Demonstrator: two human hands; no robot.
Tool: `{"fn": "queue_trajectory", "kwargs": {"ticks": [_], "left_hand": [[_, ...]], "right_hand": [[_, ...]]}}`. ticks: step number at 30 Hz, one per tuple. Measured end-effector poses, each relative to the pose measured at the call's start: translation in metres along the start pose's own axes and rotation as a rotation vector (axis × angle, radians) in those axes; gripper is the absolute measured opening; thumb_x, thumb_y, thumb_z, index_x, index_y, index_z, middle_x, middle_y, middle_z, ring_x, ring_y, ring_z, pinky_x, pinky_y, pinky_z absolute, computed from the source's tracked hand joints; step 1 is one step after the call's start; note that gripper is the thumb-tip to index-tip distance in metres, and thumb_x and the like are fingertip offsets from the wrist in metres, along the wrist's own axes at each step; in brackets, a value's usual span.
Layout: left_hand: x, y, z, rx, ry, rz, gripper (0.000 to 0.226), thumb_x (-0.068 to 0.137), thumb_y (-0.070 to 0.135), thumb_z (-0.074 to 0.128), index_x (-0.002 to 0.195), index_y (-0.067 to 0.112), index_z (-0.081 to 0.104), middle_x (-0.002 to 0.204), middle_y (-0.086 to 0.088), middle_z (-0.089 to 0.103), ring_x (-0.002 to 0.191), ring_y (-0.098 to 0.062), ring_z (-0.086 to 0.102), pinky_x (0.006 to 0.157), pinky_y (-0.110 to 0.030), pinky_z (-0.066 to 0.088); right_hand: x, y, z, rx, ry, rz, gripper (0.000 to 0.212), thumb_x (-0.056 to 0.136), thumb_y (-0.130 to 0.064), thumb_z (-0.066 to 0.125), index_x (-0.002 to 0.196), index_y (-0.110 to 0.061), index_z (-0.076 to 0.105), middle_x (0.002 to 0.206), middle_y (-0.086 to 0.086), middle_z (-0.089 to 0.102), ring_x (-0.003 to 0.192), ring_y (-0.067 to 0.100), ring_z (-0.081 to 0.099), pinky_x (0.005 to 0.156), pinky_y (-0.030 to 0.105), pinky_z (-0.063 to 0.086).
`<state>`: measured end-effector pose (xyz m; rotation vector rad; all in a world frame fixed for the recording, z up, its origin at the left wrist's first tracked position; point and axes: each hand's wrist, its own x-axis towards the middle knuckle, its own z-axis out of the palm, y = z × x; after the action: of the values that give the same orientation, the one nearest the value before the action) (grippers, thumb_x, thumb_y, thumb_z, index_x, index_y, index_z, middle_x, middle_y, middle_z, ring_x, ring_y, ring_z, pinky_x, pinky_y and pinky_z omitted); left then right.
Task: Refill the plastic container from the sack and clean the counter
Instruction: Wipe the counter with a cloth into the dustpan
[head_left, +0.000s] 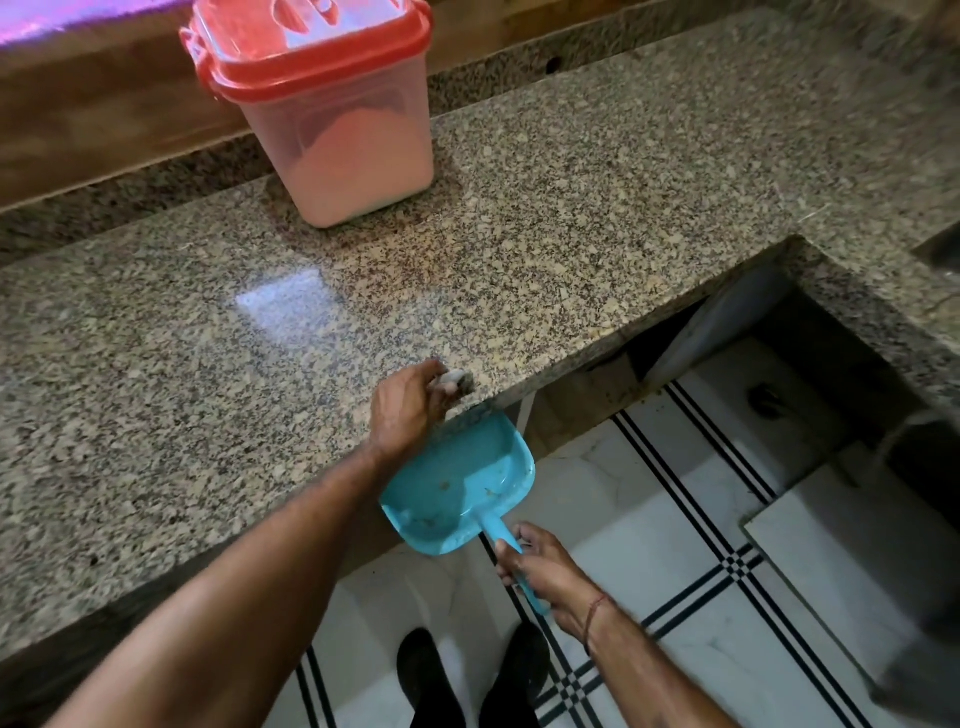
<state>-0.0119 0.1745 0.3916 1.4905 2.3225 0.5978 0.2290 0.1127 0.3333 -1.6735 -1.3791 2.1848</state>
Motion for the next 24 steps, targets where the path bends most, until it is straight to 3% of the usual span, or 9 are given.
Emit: {"fn": "queue_trajectory", "kwargs": {"ticks": [2,5,8,11,13,15,18,20,24], "left_hand": [[0.014,0.000,-0.003,-0.030,-0.072,0.022,0.017,0.103,0.037,0.057,0.100,0.023,0.065,0.084,0.003,0.065,0.070,-0.011,0.060,0.054,-0.020,0.041],[0.030,0.006,-0.007,0.055,-0.268,0.047,0.023,0.101,0.037,0.059,0.109,0.017,0.069,0.096,-0.002,0.072,0.075,-0.013,0.063,0.067,-0.023,0.051],[0.032,0.010,-0.009,0.116,-0.382,0.030,0.027,0.102,0.031,0.059,0.113,0.009,0.070,0.103,-0.007,0.071,0.081,-0.016,0.063,0.069,-0.024,0.050],[0.029,0.003,-0.015,0.128,-0.435,-0.045,0.021,0.101,0.027,0.060,0.093,0.009,0.067,0.092,-0.007,0.067,0.069,-0.010,0.057,0.058,-0.017,0.043],[0.021,-0.001,-0.020,0.079,-0.416,-0.110,0.022,0.101,0.028,0.060,0.084,0.013,0.063,0.088,-0.006,0.067,0.067,-0.011,0.057,0.057,-0.020,0.043],[0.002,0.001,-0.023,0.057,-0.307,-0.120,0.022,0.102,0.028,0.058,0.093,0.009,0.065,0.083,-0.003,0.064,0.066,-0.010,0.054,0.055,-0.020,0.040],[-0.047,0.007,-0.014,0.142,-0.108,0.079,0.013,0.103,0.020,0.054,0.096,0.011,0.061,0.089,-0.001,0.059,0.071,-0.010,0.052,0.060,-0.016,0.041],[-0.071,0.006,0.000,0.213,-0.112,0.192,0.007,0.100,0.019,0.057,0.102,0.015,0.062,0.098,-0.002,0.060,0.086,-0.016,0.057,0.074,-0.026,0.049],[-0.082,-0.001,0.010,0.234,-0.114,0.197,0.015,0.098,0.032,0.057,0.097,0.018,0.063,0.096,-0.001,0.061,0.088,-0.020,0.057,0.072,-0.032,0.041]], "right_hand": [[-0.001,-0.002,-0.001,-0.010,-0.002,-0.013,0.006,0.101,-0.019,0.059,0.098,-0.014,0.060,0.077,0.001,0.062,0.071,0.012,0.057,0.073,0.029,0.049],[-0.003,-0.006,-0.003,-0.009,0.009,-0.042,0.005,0.102,-0.015,0.057,0.098,-0.012,0.058,0.079,0.002,0.060,0.065,0.008,0.055,0.060,0.016,0.048],[-0.010,-0.007,-0.002,-0.016,0.010,-0.060,0.005,0.102,-0.015,0.057,0.098,-0.012,0.058,0.079,0.002,0.060,0.064,0.008,0.055,0.054,0.013,0.046],[-0.018,-0.006,0.000,-0.031,0.004,-0.072,0.006,0.102,-0.014,0.057,0.097,-0.013,0.057,0.080,0.005,0.060,0.065,0.008,0.054,0.055,0.012,0.046],[-0.021,-0.003,0.001,-0.024,0.012,-0.078,0.005,0.102,-0.014,0.057,0.097,-0.012,0.058,0.079,0.005,0.060,0.067,0.009,0.054,0.057,0.014,0.047],[-0.023,-0.001,0.001,-0.011,0.018,-0.076,0.005,0.101,-0.014,0.058,0.097,-0.012,0.060,0.079,0.004,0.061,0.069,0.011,0.056,0.061,0.018,0.049],[-0.023,0.000,0.005,0.006,0.028,-0.073,0.009,0.101,-0.015,0.058,0.092,-0.014,0.059,0.077,0.003,0.060,0.068,0.011,0.055,0.061,0.019,0.048],[-0.023,-0.001,0.009,0.006,0.031,-0.070,0.013,0.101,-0.015,0.058,0.088,-0.016,0.057,0.075,0.002,0.059,0.065,0.010,0.054,0.059,0.019,0.047],[-0.026,0.002,0.012,-0.028,0.001,-0.093,0.007,0.101,-0.016,0.058,0.094,-0.014,0.060,0.077,0.002,0.060,0.068,0.010,0.056,0.065,0.022,0.050]]}}
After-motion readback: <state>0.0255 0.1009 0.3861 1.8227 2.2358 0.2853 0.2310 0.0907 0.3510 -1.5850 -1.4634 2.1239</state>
